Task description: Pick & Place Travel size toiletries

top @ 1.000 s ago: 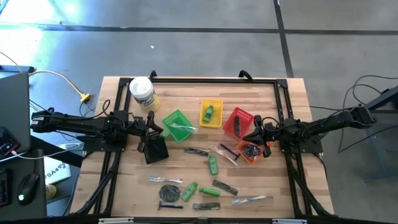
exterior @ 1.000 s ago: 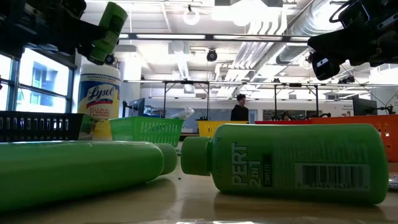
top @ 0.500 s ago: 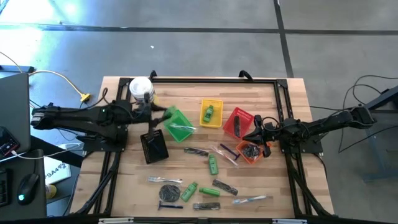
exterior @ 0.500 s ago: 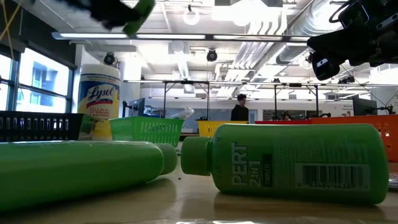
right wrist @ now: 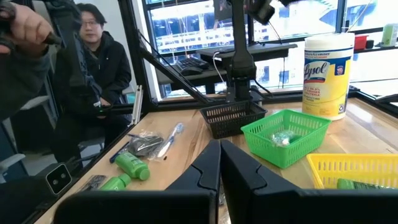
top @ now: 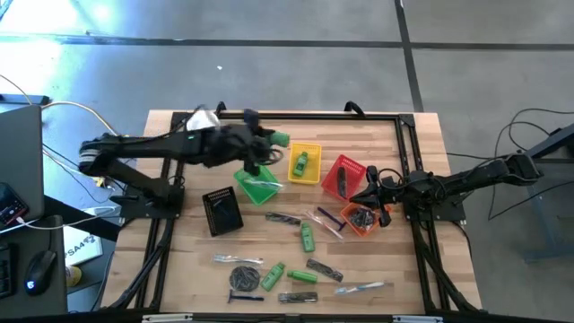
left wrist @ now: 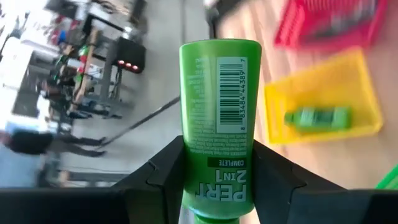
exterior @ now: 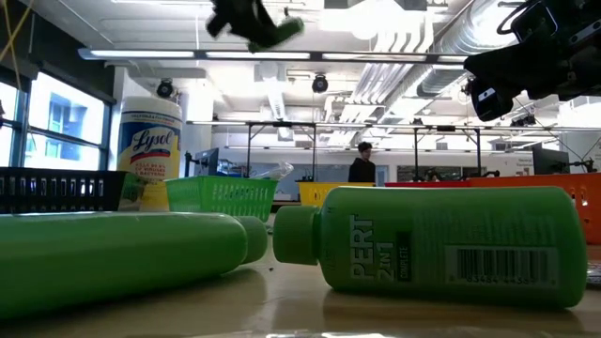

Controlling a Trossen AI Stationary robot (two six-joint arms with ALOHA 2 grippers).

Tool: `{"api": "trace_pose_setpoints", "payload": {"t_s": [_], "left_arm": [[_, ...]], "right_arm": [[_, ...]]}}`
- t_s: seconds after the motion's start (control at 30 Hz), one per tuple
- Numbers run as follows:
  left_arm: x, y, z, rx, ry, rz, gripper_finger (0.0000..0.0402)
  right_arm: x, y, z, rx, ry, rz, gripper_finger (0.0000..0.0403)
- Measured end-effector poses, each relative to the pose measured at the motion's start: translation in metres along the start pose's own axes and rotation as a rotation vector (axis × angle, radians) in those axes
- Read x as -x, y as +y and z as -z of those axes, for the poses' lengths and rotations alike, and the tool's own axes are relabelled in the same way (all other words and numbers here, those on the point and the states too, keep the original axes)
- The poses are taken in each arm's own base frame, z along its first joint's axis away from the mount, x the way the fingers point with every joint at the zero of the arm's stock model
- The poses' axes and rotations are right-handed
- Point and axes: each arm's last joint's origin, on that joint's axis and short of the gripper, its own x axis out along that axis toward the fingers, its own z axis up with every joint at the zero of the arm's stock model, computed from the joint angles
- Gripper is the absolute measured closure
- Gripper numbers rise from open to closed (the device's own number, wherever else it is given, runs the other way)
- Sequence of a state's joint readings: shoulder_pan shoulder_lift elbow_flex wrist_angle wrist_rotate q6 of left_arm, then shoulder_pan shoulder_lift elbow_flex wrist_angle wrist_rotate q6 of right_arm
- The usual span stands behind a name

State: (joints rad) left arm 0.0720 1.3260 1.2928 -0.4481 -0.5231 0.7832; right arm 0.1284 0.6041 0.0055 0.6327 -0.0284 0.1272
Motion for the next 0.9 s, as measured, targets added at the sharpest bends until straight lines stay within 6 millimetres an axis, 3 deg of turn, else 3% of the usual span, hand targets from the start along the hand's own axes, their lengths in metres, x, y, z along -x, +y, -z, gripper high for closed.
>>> {"api": "trace_pose_setpoints", "payload": {"t_s": [0.13,0.4,0.67,0.9], "left_arm": [[-0.04,-0.008,-0.003,-0.227,0.035,0.097,0.0264],[-0.105,-0.03,0.004,-0.48,0.016,0.254,0.0264],[-0.143,-0.048,0.006,-0.592,-0.086,0.284,0.0264],[-0.169,-0.068,0.01,-0.85,-0.084,0.286,0.0264]], "right_arm": [[0.0,0.0,0.0,0.0,0.0,0.0,0.0399],[0.0,0.0,0.0,0.0,0.001,-0.001,0.0399],[-0.001,0.0,0.002,-0.001,0.018,-0.005,0.0399],[-0.003,-0.001,0.006,-0.002,0.047,0.0,0.0399]]}}
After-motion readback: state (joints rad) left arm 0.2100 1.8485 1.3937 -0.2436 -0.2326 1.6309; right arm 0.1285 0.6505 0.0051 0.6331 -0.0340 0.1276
